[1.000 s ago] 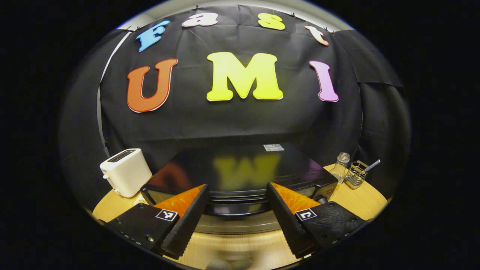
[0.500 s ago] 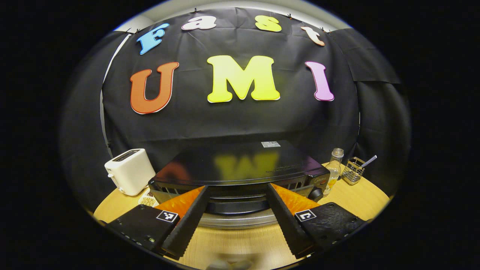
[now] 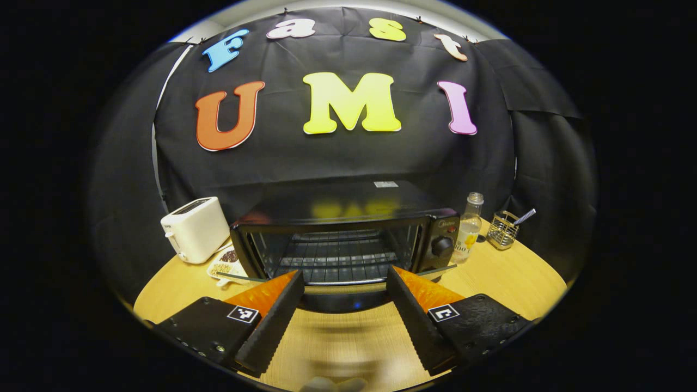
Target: Open the electric oven with the left hand, put the food in, and close the electric oven.
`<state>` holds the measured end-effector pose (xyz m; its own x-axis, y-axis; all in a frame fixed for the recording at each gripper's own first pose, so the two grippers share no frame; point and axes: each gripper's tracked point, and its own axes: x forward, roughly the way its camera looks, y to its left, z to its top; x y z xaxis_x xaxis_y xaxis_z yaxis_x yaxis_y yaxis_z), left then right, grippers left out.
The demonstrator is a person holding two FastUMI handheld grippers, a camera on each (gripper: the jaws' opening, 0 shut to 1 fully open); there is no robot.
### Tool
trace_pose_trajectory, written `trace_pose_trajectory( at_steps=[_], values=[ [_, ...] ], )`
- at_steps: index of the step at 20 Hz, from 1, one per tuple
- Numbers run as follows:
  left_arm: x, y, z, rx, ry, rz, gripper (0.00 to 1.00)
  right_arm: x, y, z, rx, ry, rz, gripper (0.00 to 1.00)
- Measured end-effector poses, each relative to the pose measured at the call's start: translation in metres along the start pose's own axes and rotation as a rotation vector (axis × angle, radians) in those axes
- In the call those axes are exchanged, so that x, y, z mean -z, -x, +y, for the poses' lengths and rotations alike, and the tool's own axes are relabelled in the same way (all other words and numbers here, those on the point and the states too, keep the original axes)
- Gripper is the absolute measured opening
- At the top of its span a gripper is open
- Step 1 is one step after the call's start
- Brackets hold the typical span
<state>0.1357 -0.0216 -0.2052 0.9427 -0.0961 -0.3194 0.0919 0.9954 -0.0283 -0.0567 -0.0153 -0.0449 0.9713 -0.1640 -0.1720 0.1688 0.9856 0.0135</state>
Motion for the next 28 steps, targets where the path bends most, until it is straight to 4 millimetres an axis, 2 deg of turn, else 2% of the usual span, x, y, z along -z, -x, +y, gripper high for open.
trace_pose_trajectory(
  at_steps=[9, 10, 13, 21, 23, 24, 25, 26, 28],
  values=[
    [0.054, 0.027, -0.004, 0.003, 0.000, 0.076, 0.97, 0.025, 0.022, 0.005, -0.006, 0.019, 0.055, 0.97],
    [0.061, 0.028, -0.006, 0.003, 0.000, 0.088, 0.97, 0.027, 0.025, 0.006, -0.005, 0.022, 0.056, 1.00],
    [0.082, 0.033, -0.008, 0.006, 0.000, 0.129, 0.97, 0.033, 0.032, 0.006, 0.004, 0.025, 0.063, 0.97],
    [0.143, 0.031, -0.013, 0.012, -0.001, 0.281, 0.97, 0.049, 0.037, 0.000, 0.020, 0.021, 0.105, 0.97],
    [0.146, 0.030, -0.015, 0.013, -0.007, 0.282, 0.98, 0.052, 0.035, 0.000, 0.017, 0.019, 0.114, 1.00],
    [0.144, 0.029, -0.015, 0.014, -0.023, 0.272, 0.98, 0.054, 0.032, 0.000, 0.015, 0.017, 0.117, 0.97],
    [0.146, 0.031, -0.015, 0.015, -0.030, 0.275, 0.97, 0.056, 0.030, 0.000, 0.011, 0.016, 0.122, 1.00],
    [0.145, 0.030, -0.015, 0.015, -0.029, 0.274, 0.96, 0.059, 0.027, 0.002, 0.004, 0.015, 0.128, 0.97],
    [0.141, 0.031, -0.014, 0.015, -0.029, 0.263, 0.96, 0.064, 0.021, 0.004, -0.013, 0.016, 0.139, 1.00]
  ],
)
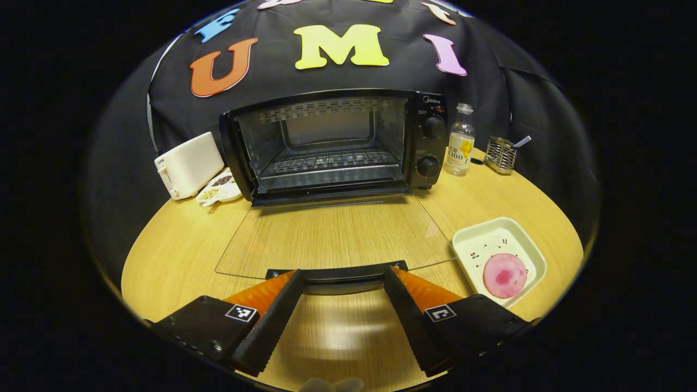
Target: Open the electric oven with the left hand, put the food in, and close the electric oven.
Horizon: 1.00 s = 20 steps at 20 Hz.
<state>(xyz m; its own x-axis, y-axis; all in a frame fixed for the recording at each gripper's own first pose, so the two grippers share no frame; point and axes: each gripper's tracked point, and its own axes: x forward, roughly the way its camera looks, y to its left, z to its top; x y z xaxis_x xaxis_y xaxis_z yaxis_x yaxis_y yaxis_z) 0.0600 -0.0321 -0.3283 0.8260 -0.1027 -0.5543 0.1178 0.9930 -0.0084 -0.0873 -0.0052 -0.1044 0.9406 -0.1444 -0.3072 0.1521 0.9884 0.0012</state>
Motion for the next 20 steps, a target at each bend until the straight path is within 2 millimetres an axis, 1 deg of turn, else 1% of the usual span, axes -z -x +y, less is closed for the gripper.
trace_pose_trajectory(
  at_steps=[2, 4, 5, 6, 7, 8, 9, 10, 11, 12, 13, 15, 17, 20],
  values=[
    [0.000, 0.006, 0.003, 0.000, -0.001, -0.002, 0.97, 0.005, -0.011, 0.000, -0.019, -0.002, 0.015, 1.00],
    [-0.006, 0.017, 0.007, -0.009, 0.000, -0.021, 0.97, 0.012, -0.025, 0.002, -0.046, -0.004, 0.036, 1.00],
    [-0.011, 0.026, 0.011, -0.015, -0.003, -0.042, 0.97, 0.018, -0.034, 0.003, -0.060, -0.003, 0.048, 0.97],
    [-0.015, 0.037, 0.013, -0.023, -0.003, -0.056, 0.97, 0.024, -0.046, 0.002, -0.071, 0.001, 0.068, 1.00],
    [-0.020, 0.047, 0.013, -0.021, -0.005, -0.071, 0.97, 0.033, -0.058, 0.003, -0.088, 0.004, 0.093, 0.97],
    [-0.024, 0.061, 0.012, -0.014, -0.016, -0.083, 0.97, 0.043, -0.069, 0.006, -0.111, 0.007, 0.121, 0.97],
    [-0.030, 0.075, 0.012, -0.011, -0.032, -0.100, 0.97, 0.052, -0.081, 0.008, -0.137, 0.008, 0.149, 1.00],
    [-0.036, 0.089, 0.013, -0.015, -0.040, -0.122, 0.97, 0.065, -0.093, 0.010, -0.164, 0.011, 0.187, 1.00],
    [-0.043, 0.104, 0.010, -0.011, -0.033, -0.143, 0.97, 0.077, -0.104, 0.014, -0.191, 0.009, 0.223, 0.97],
    [-0.046, 0.118, 0.008, -0.012, -0.020, -0.156, 0.96, 0.087, -0.115, 0.016, -0.215, 0.001, 0.254, 1.00],
    [-0.052, 0.133, 0.007, -0.025, -0.004, -0.169, 0.97, 0.096, -0.126, 0.018, -0.235, -0.006, 0.284, 1.00],
    [-0.067, 0.161, 0.009, -0.058, 0.043, -0.203, 0.97, 0.110, -0.148, 0.025, -0.275, -0.014, 0.338, 0.94],
    [-0.087, 0.188, 0.005, -0.080, 0.089, -0.248, 0.97, 0.124, -0.168, 0.033, -0.311, -0.021, 0.389, 0.89],
    [-0.110, 0.221, 0.003, -0.117, 0.097, -0.301, 0.97, 0.144, -0.196, 0.047, -0.366, -0.039, 0.474, 0.87]
  ],
)
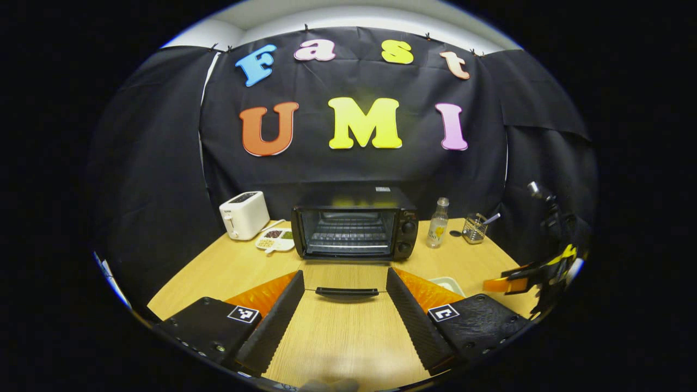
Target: Open the electric oven with the left hand, put the food in, and close the electric oven.
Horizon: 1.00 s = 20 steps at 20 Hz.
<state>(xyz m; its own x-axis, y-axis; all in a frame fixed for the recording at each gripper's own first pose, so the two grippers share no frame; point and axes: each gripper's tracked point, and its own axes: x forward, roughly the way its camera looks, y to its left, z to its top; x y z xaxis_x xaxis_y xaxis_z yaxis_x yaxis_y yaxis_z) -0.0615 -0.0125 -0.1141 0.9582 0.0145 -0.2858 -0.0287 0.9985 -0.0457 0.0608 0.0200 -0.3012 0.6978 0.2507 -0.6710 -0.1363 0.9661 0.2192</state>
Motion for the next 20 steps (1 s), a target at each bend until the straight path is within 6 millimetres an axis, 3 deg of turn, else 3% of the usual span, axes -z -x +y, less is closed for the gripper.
trace_pose_trajectory(
  at_steps=[3, 7, 13, 14, 18, 20],
  values=[
    [-0.027, 0.018, -0.004, -0.032, 0.005, -0.057, 0.97, 0.003, -0.030, 0.000, -0.038, -0.005, 0.066, 0.80],
    [-0.045, 0.043, -0.001, -0.104, 0.000, -0.077, 0.96, 0.014, -0.065, 0.000, -0.077, -0.049, 0.158, 0.69],
    [-0.049, 0.070, 0.010, -0.212, 0.041, -0.067, 0.96, 0.009, -0.093, -0.001, -0.106, -0.112, 0.230, 0.54],
    [-0.047, 0.073, 0.012, -0.227, 0.046, -0.062, 0.96, 0.006, -0.093, 0.000, -0.105, -0.117, 0.240, 0.58],
    [-0.046, 0.080, 0.018, -0.283, 0.055, -0.066, 0.97, 0.006, -0.099, -0.005, -0.027, -0.115, 0.300, 0.31],
    [-0.044, 0.081, 0.019, -0.303, 0.069, -0.067, 0.96, 0.008, -0.099, -0.007, -0.010, -0.115, 0.329, 0.05]
  ],
)
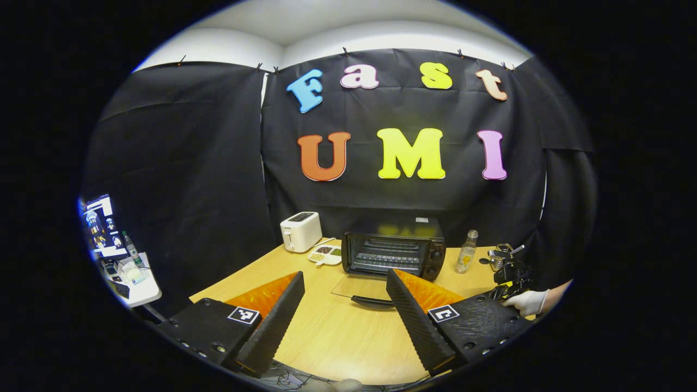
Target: Open the electric oven with the left hand, put the food in, and close the electric oven.
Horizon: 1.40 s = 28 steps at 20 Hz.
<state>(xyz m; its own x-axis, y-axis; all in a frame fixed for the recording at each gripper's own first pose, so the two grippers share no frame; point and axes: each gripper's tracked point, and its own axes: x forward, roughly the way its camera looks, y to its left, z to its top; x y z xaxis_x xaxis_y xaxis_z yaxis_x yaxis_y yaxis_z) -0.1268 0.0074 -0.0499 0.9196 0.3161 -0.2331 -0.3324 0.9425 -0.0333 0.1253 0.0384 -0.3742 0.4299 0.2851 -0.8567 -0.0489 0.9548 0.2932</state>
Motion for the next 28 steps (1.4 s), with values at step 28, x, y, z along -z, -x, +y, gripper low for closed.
trace_pose_trajectory(
  at_steps=[28],
  values=[
    [0.007, -0.021, 0.051, 0.091, 0.020, -0.025, 0.96, -0.020, 0.048, 0.013, -0.233, -0.274, -0.111, 0.04]
  ],
)
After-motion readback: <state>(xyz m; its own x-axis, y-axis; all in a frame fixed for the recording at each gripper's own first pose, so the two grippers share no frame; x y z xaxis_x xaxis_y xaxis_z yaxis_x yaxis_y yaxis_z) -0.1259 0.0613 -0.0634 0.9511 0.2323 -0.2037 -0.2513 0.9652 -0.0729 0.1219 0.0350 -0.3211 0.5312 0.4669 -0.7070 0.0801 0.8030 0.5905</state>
